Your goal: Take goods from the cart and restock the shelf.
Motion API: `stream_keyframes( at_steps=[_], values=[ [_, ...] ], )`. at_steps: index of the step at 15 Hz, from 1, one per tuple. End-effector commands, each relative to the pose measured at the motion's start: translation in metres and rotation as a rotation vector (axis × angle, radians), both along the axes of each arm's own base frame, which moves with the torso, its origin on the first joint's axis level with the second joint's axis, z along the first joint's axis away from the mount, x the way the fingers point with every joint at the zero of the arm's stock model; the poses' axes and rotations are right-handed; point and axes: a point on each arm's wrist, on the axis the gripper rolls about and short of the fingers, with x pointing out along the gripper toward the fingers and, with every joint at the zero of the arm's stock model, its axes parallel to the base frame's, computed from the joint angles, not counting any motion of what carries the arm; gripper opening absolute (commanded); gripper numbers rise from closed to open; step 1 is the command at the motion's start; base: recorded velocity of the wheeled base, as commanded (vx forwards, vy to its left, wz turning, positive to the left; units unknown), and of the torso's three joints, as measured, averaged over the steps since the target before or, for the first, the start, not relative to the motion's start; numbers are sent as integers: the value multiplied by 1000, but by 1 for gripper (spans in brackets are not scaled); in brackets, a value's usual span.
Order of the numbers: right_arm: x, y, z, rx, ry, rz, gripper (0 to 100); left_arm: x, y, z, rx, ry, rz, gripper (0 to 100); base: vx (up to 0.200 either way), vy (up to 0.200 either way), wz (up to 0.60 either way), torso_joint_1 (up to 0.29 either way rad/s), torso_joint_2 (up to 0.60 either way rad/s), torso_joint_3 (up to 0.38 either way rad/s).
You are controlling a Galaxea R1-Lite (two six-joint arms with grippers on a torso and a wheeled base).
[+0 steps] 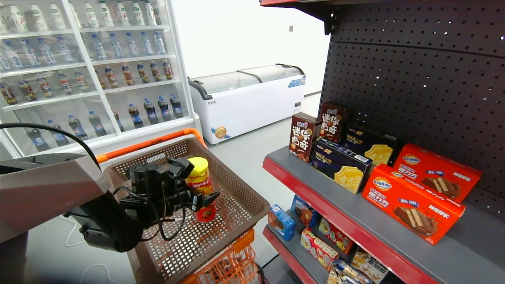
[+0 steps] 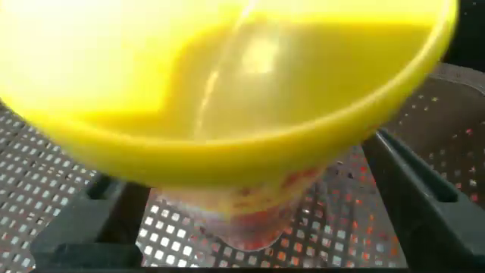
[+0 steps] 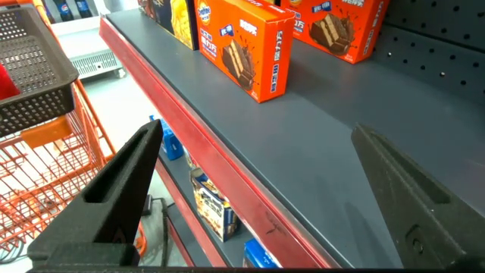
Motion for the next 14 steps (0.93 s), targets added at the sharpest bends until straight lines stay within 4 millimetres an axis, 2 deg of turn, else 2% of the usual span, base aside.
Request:
stream_keyframes(
  at_steps=[1,5,7,8,9,12,14],
  values=[
    [0,0,0,0,-1,1,100,2,-3,1,-2,-10,-5,0,0,0,0,0,0,0],
    [0,0,0,0,-1,1,100,8,-3,8,22,-40,109,0,0,0,0,0,0,0],
    [0,0,0,0,-1,1,100,2,-6,33,30,-99,157,0,0,0,0,0,0,0],
    [0,0,0,0,-1,1,100,-3,-6,56,17,-138,187,0,0,0,0,0,0,0],
    [0,0,0,0,-1,1,100,-13,-5,78,-22,-164,191,0,0,0,0,0,0,0],
    [0,0,0,0,-1,1,100,-45,0,126,-61,-198,200,0,0,0,0,0,0,0],
    [0,0,0,0,-1,1,100,-75,8,154,-61,-173,214,0,0,0,0,0,0,0]
  ],
)
